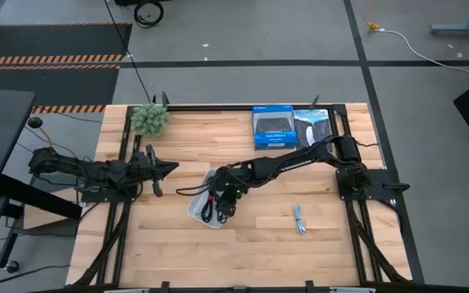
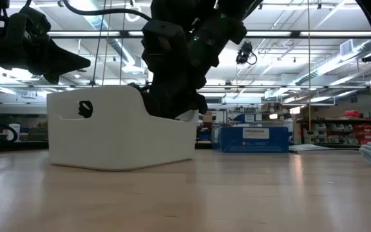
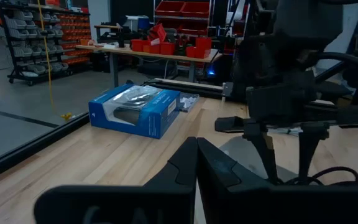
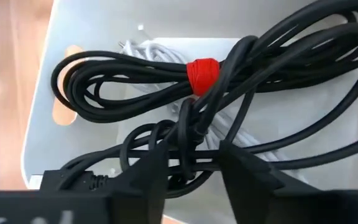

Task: Pick and place USB-C Cables
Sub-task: Put the black USB cable into the white bin, then put the blue USB cable into the white bin

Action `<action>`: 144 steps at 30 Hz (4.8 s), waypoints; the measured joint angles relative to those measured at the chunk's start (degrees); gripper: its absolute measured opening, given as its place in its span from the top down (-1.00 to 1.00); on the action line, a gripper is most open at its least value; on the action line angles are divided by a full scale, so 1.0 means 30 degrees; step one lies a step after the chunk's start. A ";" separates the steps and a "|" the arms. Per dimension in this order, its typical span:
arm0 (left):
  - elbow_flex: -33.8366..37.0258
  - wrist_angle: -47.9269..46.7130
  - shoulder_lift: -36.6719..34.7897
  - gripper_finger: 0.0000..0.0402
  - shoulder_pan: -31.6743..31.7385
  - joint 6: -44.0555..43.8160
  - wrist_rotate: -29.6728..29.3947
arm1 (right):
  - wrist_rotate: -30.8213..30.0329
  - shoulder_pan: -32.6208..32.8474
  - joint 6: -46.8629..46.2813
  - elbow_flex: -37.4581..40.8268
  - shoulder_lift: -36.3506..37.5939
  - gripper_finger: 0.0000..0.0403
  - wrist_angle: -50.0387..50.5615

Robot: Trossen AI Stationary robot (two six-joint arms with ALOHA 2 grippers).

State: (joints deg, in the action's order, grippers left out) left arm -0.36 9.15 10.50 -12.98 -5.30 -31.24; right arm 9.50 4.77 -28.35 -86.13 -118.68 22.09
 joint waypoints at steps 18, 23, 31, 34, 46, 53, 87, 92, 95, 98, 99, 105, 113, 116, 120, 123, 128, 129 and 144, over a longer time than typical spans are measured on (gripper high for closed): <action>-0.0005 0.0000 -0.0007 0.94 -0.0004 0.0000 0.0010 | -0.0699 0.0836 1.3353 -0.0007 0.2215 0.09 -0.1421; 0.0000 0.0004 -0.0007 0.94 -0.0004 0.0004 0.0004 | -0.0741 0.1257 1.3867 -0.0007 0.0962 0.09 -0.1850; -0.0001 0.0000 -0.0007 0.94 0.0003 0.0000 0.0007 | 0.0813 0.0641 0.9839 -0.0197 -0.1469 0.13 -0.1882; 0.0000 0.0000 -0.0007 0.94 0.0003 0.0007 0.0007 | 0.1211 0.0419 0.8912 -0.0135 -0.1322 0.17 -0.1435; 0.0000 0.0000 -0.0007 0.94 -0.0004 0.0007 0.0007 | 0.0158 0.0303 0.9106 0.0022 0.1256 0.22 -0.1263; 0.0000 0.0000 -0.0007 0.94 0.0000 0.0000 0.0007 | 0.1226 0.0755 1.4067 0.0015 0.2767 0.22 0.1187; -0.0002 0.0140 0.0255 0.94 0.0003 -0.0002 -0.0013 | -0.0009 0.1868 2.3312 0.0503 0.1081 0.16 0.1617; -0.0005 -0.0002 0.0251 0.94 0.0003 0.0009 0.0009 | 0.0671 0.1797 2.2530 0.0503 0.1081 0.44 0.1411; -0.0007 0.0014 0.0248 0.94 0.0003 0.0007 0.0000 | 0.1395 0.1645 2.1814 0.0503 0.1081 0.68 0.1362; -0.0007 0.0007 0.0248 0.94 -0.0001 -0.0002 0.0000 | 0.2033 0.1470 2.1019 0.0503 0.1088 0.90 0.1371; -0.0005 0.0003 0.0248 0.94 0.0003 0.0004 0.0007 | 0.2140 0.1406 2.0708 0.0503 0.1088 0.93 0.1433; -0.0007 0.0000 0.0248 0.94 0.0003 0.0000 0.0000 | 0.2531 0.0991 1.8264 0.0311 0.1088 0.87 0.1637; 0.0000 0.0000 0.0248 0.94 0.0003 0.0000 0.0000 | 0.3313 0.0320 1.4314 0.0045 0.1095 0.91 0.1696; -0.0002 0.0000 0.0248 0.94 0.0002 0.0007 0.0000 | 0.3348 0.0160 1.3708 0.0392 0.1103 0.90 0.1564; -0.0005 0.0000 0.0248 0.94 0.0000 0.0007 0.0000 | 0.3425 0.0075 1.2888 0.1273 0.1124 0.90 0.0808; -0.0006 0.0000 0.0248 0.94 0.0003 0.0000 0.0000 | 0.3445 0.0075 1.2805 0.1789 0.1124 0.90 0.0611; -0.0007 0.0000 0.0248 0.94 0.0003 0.0004 0.0000 | 0.3440 0.0075 1.2811 0.2004 0.1154 0.82 0.0517; -0.0007 0.0000 0.0248 0.94 0.0003 0.0007 0.0003 | 0.3464 0.0075 1.2806 0.2013 0.1154 0.78 0.0512; -0.0007 0.0000 0.0248 0.94 0.0003 -0.0001 0.0003 | 0.4627 0.0003 1.2502 -0.0126 0.1132 0.28 0.2136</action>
State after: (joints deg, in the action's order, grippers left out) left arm -0.38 9.15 11.25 -12.97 -5.30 -31.24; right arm 23.38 4.78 9.15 -86.50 -115.28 28.49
